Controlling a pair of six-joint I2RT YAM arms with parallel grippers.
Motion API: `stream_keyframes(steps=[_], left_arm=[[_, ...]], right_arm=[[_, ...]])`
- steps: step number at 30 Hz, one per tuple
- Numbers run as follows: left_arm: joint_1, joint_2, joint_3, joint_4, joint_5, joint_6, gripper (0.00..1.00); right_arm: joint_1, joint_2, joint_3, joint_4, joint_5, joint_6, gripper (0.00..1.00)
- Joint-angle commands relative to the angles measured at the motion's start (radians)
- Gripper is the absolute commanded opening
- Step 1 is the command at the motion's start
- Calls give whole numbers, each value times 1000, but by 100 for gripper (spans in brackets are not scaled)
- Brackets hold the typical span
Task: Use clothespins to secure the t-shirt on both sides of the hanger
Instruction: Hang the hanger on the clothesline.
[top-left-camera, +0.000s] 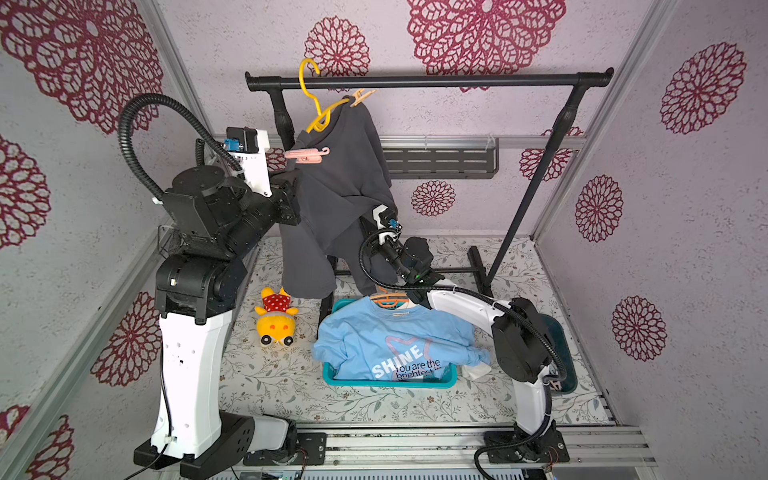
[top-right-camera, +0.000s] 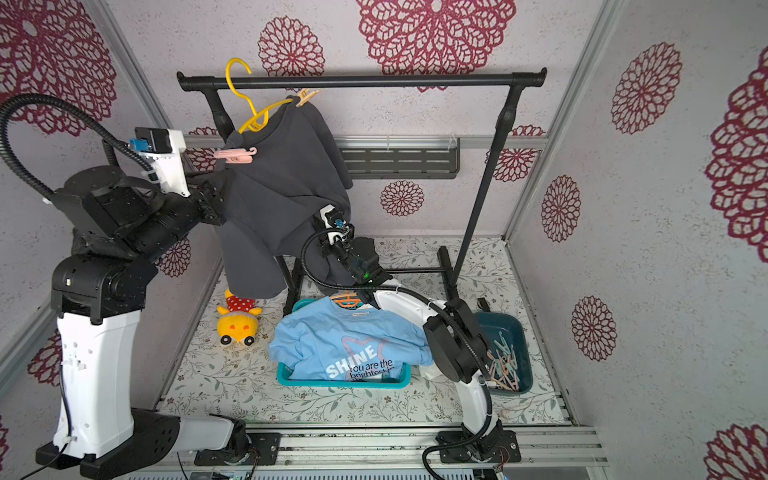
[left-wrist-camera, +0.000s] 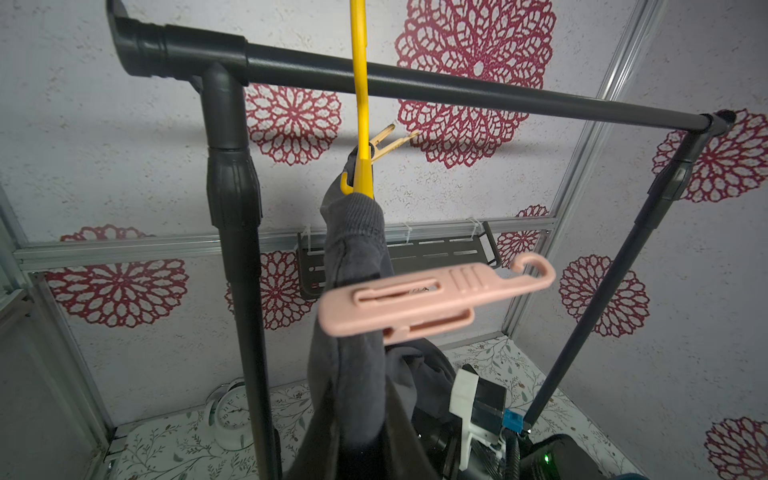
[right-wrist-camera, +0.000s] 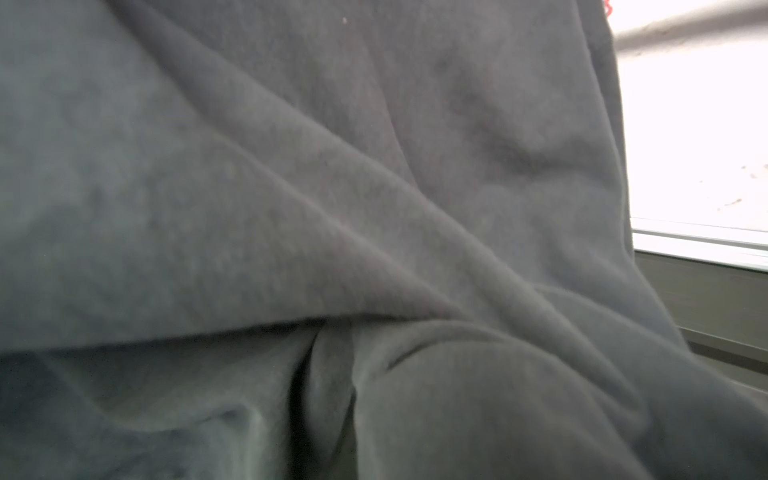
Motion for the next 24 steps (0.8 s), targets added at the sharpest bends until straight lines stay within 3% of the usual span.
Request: stream_keyframes(steps=[1, 15, 21, 24], left_arm=[[19, -1, 33, 120, 18, -31, 0], [38, 33, 65, 39, -57, 18, 0], [39, 22, 28, 15, -89, 26, 0], [39, 17, 25, -7, -117, 37, 0]], right_arm=[[-15, 3, 70, 94, -8, 34, 0], [-18, 140, 177, 17, -63, 22, 0], [-21, 179, 190, -8, -102, 19, 16], [-22, 182, 188, -36, -131, 19, 31]])
